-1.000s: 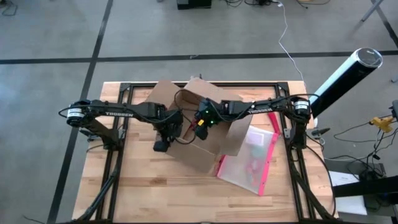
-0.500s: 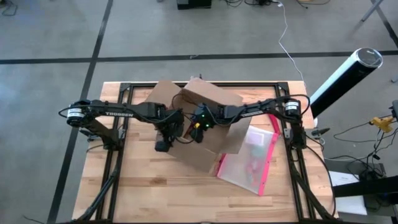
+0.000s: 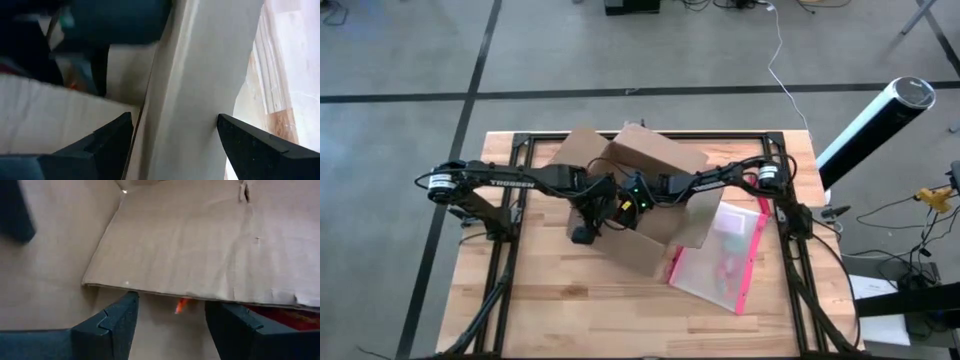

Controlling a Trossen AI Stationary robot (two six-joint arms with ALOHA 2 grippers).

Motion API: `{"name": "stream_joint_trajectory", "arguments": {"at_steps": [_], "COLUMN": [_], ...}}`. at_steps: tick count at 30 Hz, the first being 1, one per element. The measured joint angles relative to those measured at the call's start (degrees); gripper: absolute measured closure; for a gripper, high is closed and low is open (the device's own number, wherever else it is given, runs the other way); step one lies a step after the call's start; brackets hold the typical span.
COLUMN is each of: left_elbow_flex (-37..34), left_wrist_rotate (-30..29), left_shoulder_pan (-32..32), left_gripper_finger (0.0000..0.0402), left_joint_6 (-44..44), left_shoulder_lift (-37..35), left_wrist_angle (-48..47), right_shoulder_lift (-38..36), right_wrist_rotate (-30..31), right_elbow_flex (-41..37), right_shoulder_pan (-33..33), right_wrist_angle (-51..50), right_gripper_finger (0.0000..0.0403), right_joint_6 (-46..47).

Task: Unpack boxes
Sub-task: Put the red candy into the zip bag

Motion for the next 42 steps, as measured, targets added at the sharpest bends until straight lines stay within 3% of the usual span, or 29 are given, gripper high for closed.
{"name": "stream_joint_trajectory", "arguments": {"at_steps": [4,10,16,25,34,38,42], "left_elbow_flex": [0.0,0.0,-0.1,-2.7,-4.2,-4.2,-4.2], "left_wrist_rotate": [0.2,0.3,0.2,0.1,0.1,0.1,0.1], "left_shoulder_pan": [0.0,0.0,0.0,0.0,0.0,0.0,0.0], "left_gripper_finger": [0.0125,0.0125,0.0125,0.0125,0.0125,0.0125,0.0125], "left_joint_6": [-1.0,-1.4,-1.3,-1.4,-2.4,-2.5,-2.5], "left_shoulder_lift": [0.0,0.0,0.0,0.0,0.0,0.0,0.0], "left_wrist_angle": [0.0,-0.1,0.0,0.3,0.9,1.2,1.7], "right_shoulder_lift": [2.5,2.4,-1.3,-8.8,-7.2,-6.9,-6.4], "right_wrist_rotate": [-0.2,-0.7,-1.7,-1.1,5.9,3.0,2.9], "right_elbow_flex": [2.7,3.4,3.3,3.2,2.9,2.8,2.8], "right_shoulder_pan": [0.0,-0.1,-0.4,-0.4,-1.3,-2.8,-3.5], "right_wrist_angle": [-1.5,-7.5,-15.7,-23.8,-23.4,-20.0,-16.5], "right_gripper_finger": [0.0254,0.0387,0.0401,0.0403,0.0395,0.0345,0.0260], "right_joint_6": [0.3,-0.4,-3.9,-7.6,-6.8,-6.7,-6.8]}}
